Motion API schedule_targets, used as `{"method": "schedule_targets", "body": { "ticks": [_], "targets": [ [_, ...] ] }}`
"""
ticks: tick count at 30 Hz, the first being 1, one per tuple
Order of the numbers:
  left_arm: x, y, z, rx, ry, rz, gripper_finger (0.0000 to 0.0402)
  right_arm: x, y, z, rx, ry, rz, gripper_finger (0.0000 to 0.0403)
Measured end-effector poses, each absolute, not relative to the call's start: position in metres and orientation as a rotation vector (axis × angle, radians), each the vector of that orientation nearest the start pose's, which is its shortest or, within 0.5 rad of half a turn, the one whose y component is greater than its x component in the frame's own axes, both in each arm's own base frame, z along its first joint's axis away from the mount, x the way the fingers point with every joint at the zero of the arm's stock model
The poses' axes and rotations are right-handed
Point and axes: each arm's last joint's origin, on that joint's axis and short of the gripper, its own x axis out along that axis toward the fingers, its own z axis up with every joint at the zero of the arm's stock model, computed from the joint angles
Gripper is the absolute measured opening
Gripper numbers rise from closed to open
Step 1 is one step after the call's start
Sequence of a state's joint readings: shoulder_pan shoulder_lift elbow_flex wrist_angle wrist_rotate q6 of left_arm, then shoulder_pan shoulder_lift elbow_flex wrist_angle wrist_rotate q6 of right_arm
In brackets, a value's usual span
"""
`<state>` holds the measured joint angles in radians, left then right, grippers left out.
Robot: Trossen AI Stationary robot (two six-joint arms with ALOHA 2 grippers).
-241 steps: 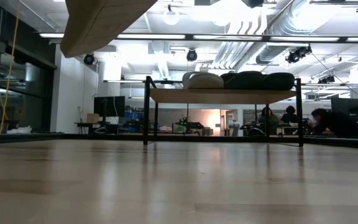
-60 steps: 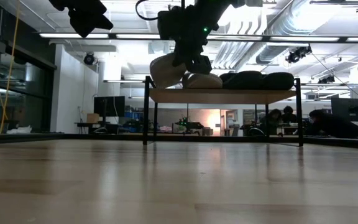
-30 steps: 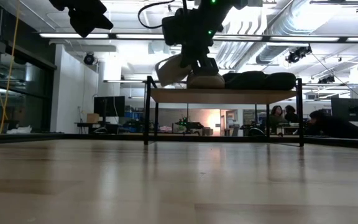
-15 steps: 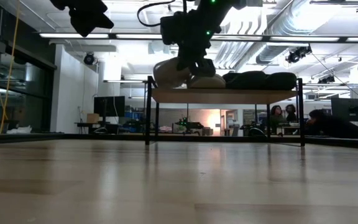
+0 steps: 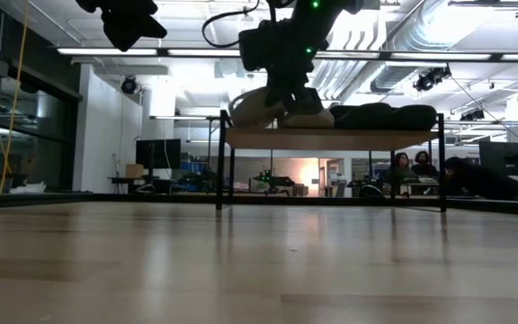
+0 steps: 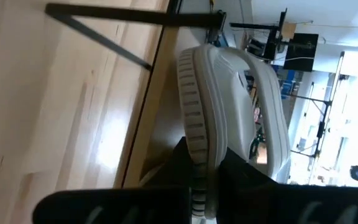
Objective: Pick and place slides into the shelf
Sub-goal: Put the gray slipper on the shelf
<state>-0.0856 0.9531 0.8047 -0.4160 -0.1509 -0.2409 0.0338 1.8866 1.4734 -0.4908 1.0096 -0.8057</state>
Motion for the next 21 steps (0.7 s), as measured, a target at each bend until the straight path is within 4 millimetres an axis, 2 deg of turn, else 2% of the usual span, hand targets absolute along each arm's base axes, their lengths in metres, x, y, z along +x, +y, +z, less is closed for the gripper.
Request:
{"method": "schedule_targets", "body": {
  "ticks": [7, 12, 21],
  "targets": [
    [0.1993, -0.0127, 0.2903, -0.168, 0.549, 0.131, 0.0182, 0.4081, -0.0107, 0.2486, -1.134, 1.098, -0.500, 0.0001],
    [0.1994, -0.0127, 0.2904, -0.168, 0.549, 0.130, 0.0182, 0.4068, -0.0132, 0.2491, -1.155, 1.123, -0.546, 0.0001],
    [0.1994, -0.0127, 0.2903, -0.168, 0.549, 0.131, 0.0182, 0.4084, -0.0148, 0.2489, -1.111, 1.090, -0.494, 0.0001]
  ]
}}
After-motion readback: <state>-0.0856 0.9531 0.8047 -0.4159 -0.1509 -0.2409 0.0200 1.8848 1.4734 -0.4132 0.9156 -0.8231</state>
